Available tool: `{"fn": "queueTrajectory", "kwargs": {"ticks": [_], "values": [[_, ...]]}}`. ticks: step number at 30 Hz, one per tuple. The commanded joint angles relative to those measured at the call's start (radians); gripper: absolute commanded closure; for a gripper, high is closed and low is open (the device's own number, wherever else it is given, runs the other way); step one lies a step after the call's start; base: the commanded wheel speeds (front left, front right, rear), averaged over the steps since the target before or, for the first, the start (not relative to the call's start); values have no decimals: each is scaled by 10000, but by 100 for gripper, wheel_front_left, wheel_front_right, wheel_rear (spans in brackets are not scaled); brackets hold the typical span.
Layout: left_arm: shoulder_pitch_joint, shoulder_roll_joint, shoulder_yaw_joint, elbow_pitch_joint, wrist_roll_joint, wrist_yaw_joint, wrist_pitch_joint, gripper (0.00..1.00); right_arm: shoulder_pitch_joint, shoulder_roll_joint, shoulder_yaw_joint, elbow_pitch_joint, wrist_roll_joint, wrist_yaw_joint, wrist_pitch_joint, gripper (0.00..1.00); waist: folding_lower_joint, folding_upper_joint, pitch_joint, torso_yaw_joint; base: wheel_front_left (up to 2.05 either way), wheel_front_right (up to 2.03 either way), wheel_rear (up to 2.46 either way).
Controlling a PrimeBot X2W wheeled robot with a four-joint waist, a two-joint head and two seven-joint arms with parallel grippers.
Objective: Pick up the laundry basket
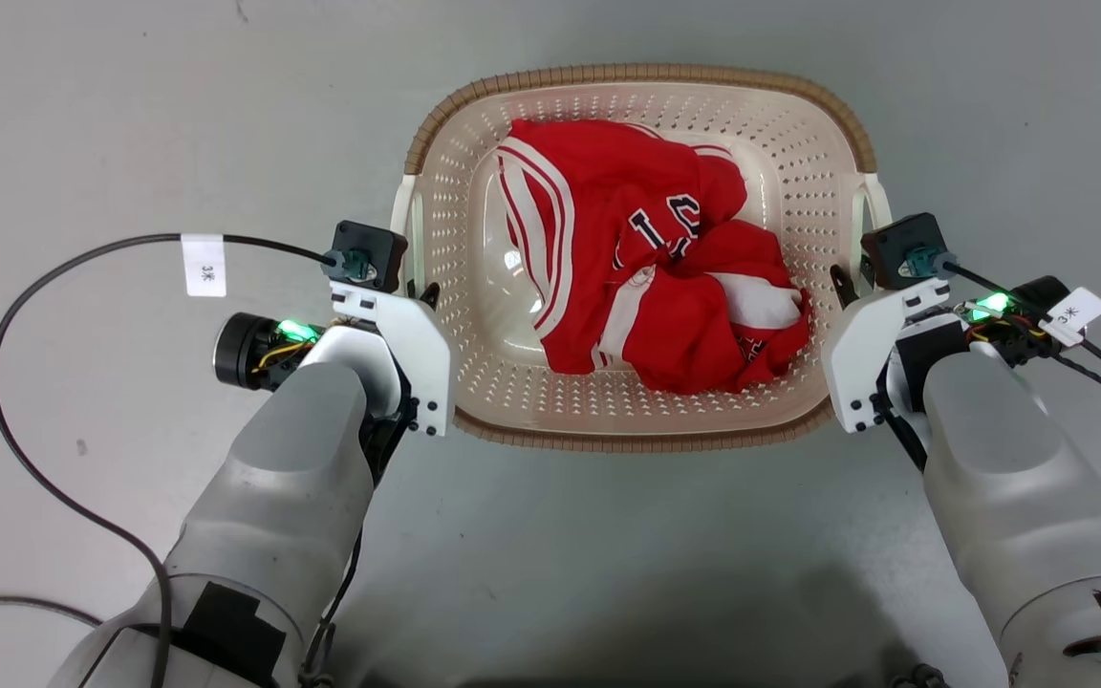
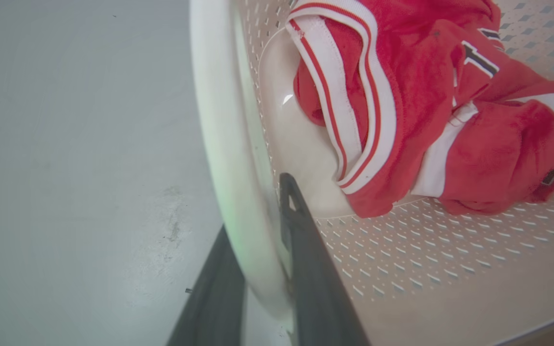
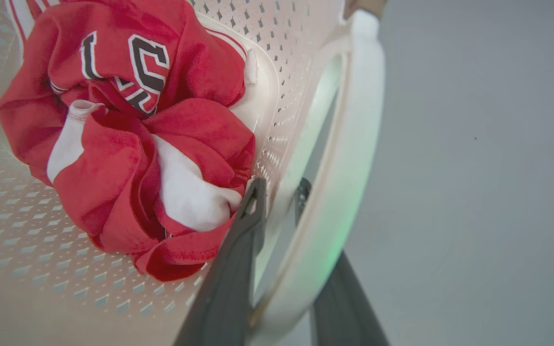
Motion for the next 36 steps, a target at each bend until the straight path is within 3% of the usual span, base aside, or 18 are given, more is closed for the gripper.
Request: {"fn": "queueTrajectory", "kwargs": {"ticks": [1,11,36], "values": [[47,81,-116,1,-42,-9,24,100,63,-99,141,87,74,-7,71,100,-1,0,-209,2,0,0,0],[789,187,-628,51,-712,-9,734,100,634,-93,1441,392,1146,-7,512,100,-1,0,-1811,-178,0,0,0],[2524,716,-2289,-831,-2936,-17,3431,100,2384,-30,6687,-374,6174,20,3501,100,-1,0,-6063,-470,0,0,0]]}}
